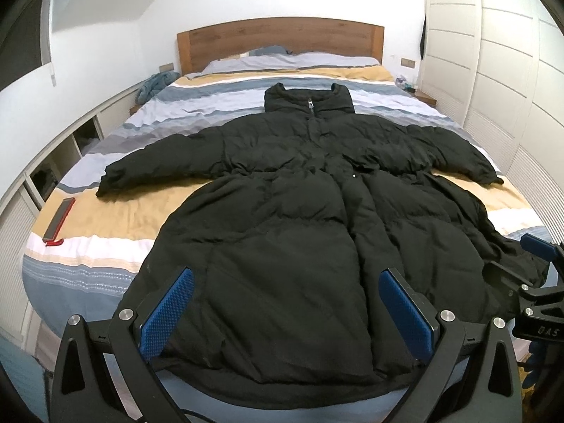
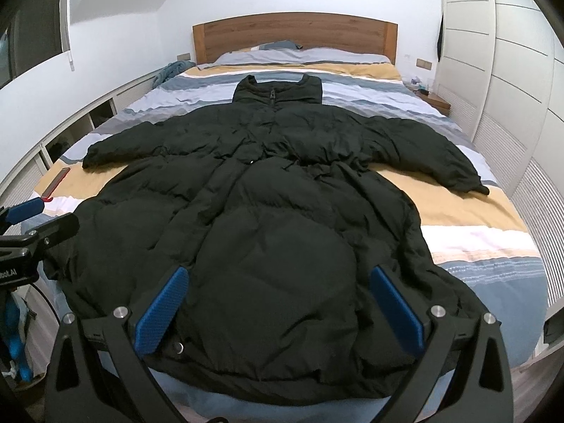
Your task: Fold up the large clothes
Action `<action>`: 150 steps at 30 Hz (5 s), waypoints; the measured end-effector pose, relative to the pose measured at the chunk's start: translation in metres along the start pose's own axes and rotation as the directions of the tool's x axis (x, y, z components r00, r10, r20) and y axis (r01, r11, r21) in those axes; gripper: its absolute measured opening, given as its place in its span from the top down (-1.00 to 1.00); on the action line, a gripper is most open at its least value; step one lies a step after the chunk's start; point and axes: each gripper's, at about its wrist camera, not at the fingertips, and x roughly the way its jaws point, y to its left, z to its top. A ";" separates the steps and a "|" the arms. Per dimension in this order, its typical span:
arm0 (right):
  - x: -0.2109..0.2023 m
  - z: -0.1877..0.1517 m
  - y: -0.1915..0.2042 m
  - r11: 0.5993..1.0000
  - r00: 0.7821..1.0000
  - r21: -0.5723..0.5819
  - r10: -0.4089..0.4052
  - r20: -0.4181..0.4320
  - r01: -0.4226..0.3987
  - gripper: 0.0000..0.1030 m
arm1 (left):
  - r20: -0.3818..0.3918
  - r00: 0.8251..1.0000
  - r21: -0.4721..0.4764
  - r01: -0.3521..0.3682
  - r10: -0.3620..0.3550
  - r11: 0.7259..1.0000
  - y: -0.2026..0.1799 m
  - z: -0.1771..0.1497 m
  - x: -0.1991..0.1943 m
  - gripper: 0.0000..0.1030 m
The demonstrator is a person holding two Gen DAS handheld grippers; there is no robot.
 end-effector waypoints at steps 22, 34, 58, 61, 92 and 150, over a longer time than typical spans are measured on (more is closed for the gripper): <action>-0.012 0.184 -0.066 0.998 0.970 0.066 0.003 0.245 -0.020 -1.00 | 0.199 0.974 -0.068 -0.094 0.106 0.993 0.042 0.185 0.006 -0.99; 0.142 0.180 -0.222 0.885 0.990 0.457 -0.131 0.046 0.096 -1.00 | 0.099 0.982 -0.091 -0.153 0.162 0.984 0.054 0.204 0.124 -0.99; 0.258 0.060 -0.412 0.349 0.995 0.934 -0.027 0.092 -0.077 -0.98 | -0.116 0.983 -0.014 -0.147 0.145 0.989 0.048 0.167 0.238 -0.99; 0.259 0.060 -0.416 0.314 0.991 0.943 -0.032 0.128 -0.111 -0.54 | -0.114 0.983 -0.021 -0.149 0.146 0.989 0.051 0.166 0.237 -0.99; 0.169 0.236 -0.308 0.788 0.952 0.582 0.020 0.305 -0.203 0.85 | -0.050 0.994 -0.159 -0.101 0.094 0.982 0.106 0.151 0.181 -0.99; 0.186 0.170 -0.035 0.949 0.947 -0.035 0.310 -0.085 -0.313 -0.04 | 0.059 0.998 -0.101 -0.011 0.017 0.995 -0.002 0.207 0.072 -0.99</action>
